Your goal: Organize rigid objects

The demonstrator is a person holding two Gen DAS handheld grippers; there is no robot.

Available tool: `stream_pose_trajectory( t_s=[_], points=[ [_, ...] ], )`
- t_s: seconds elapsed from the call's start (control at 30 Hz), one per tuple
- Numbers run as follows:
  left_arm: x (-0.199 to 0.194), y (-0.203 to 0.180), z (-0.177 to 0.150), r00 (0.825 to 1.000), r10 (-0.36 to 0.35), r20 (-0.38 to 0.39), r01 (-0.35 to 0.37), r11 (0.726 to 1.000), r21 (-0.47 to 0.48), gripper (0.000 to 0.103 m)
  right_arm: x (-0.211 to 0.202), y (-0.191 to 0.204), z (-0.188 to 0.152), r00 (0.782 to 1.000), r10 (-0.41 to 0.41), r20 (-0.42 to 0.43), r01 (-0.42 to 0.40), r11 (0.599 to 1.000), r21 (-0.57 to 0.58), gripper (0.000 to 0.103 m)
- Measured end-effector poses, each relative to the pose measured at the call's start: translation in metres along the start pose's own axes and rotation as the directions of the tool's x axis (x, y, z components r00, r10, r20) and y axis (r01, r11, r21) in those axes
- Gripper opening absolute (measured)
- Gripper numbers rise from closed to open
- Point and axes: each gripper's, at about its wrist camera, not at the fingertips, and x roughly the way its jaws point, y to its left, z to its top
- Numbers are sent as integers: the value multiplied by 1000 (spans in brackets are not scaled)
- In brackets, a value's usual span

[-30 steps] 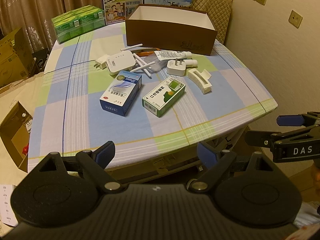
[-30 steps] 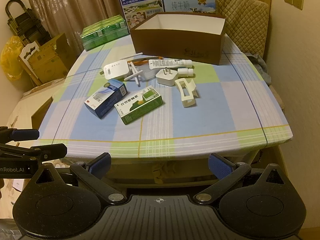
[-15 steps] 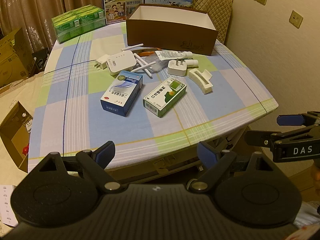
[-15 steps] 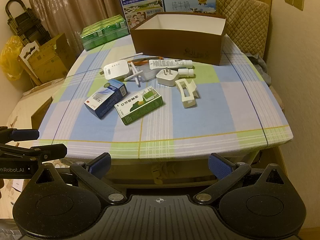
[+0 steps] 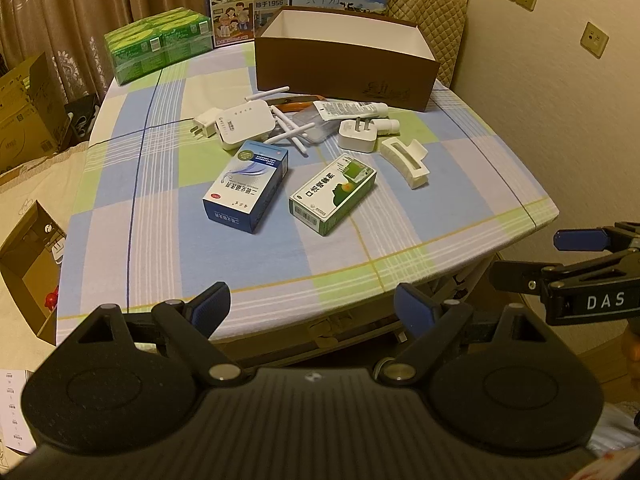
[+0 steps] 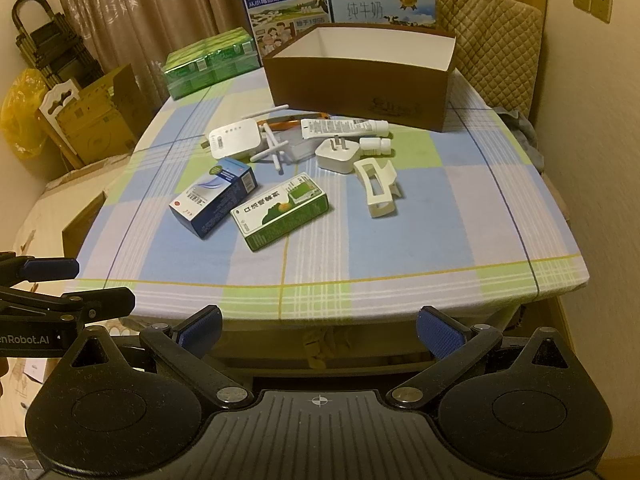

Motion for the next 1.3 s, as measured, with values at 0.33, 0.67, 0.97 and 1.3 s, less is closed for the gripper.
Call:
stream_pose_trajectory(
  t_s=[0.33,0.67,0.97,1.3],
  points=[
    [0,0,0,1000,1,-1,-1,1000,-1,87,2,0,1,1000,1,0,-1,1000,-1,101],
    [-1,6,-3,1000,2,-2,-2,1000,-8,87,6,5,5,1000,4,-3,-4,1000,-8,101],
    [1,19,9,1000,3,-8,-3,1000,-16,87,12,12,15,1000,6,-8,-6,1000,-16,101],
    [9,32,19,1000,3,-4,-3,1000,-13,87,18,19,28,1000,-1,-3,1,1000,-20,101]
  ],
)
